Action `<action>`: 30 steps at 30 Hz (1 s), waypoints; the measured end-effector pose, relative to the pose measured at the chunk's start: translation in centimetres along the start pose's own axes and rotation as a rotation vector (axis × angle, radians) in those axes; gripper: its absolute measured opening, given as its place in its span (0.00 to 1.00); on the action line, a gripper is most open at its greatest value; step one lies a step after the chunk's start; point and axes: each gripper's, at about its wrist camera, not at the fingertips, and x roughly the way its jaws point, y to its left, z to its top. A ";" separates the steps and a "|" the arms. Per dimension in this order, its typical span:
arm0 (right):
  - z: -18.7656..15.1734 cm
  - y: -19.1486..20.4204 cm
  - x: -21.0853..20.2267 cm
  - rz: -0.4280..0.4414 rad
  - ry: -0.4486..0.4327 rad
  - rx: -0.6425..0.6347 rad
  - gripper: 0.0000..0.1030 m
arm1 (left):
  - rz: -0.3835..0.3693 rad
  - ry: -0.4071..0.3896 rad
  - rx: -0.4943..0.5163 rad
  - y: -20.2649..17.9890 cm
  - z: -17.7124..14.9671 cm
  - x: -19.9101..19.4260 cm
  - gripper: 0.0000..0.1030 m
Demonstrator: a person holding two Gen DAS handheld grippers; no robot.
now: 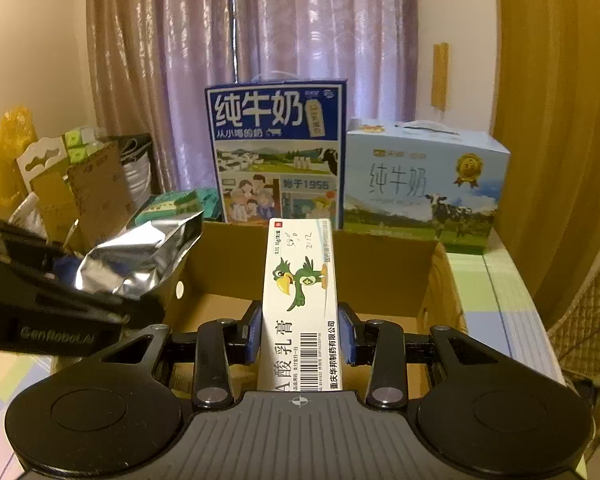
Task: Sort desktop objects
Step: 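Lift the foil bag and ointment box toward the cardboard box with both tools, then lower both items into the cardboard box and open both tools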
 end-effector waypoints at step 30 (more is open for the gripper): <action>-0.3 0.4 4.0 0.025 0.046 0.008 0.34 | 0.026 0.003 -0.093 3.5 2.4 4.4 0.41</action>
